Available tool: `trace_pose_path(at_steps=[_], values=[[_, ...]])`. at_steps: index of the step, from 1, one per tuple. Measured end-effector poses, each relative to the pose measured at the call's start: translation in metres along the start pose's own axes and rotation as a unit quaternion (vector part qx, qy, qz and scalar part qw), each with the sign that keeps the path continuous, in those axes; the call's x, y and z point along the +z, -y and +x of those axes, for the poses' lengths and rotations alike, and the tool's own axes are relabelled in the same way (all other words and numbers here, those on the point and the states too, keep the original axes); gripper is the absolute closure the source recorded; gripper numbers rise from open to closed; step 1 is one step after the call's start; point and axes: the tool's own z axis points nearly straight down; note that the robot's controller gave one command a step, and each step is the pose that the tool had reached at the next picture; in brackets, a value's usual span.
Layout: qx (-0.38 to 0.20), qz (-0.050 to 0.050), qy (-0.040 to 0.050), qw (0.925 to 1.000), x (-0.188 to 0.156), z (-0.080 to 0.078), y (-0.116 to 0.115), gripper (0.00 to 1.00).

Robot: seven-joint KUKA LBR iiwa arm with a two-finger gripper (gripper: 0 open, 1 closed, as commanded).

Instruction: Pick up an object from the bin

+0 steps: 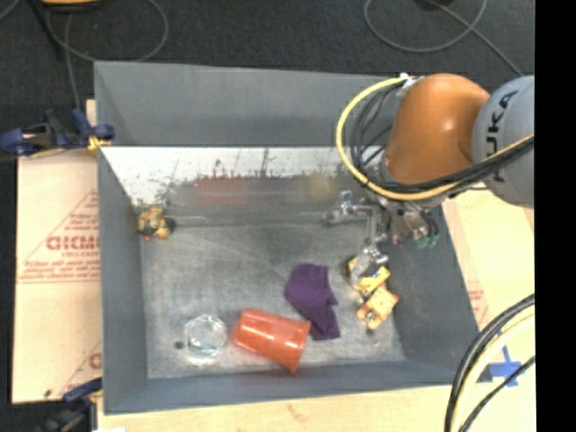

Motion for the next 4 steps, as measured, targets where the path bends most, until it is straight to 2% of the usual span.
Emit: trace_pose_path(at_steps=[1,2,3,4], values=[[-0.097,0.005,0.0062,0.9953,0.088,-0.010,-0.026,1.00],[-0.097,0.005,0.0062,0.9953,0.088,-0.010,-0.025,1.00],[-0.104,0.000,0.0020,0.9945,0.058,0.013,-0.020,1.00],[-0.101,0.002,0.0028,0.9949,-0.012,0.008,-0.015,1.00]])
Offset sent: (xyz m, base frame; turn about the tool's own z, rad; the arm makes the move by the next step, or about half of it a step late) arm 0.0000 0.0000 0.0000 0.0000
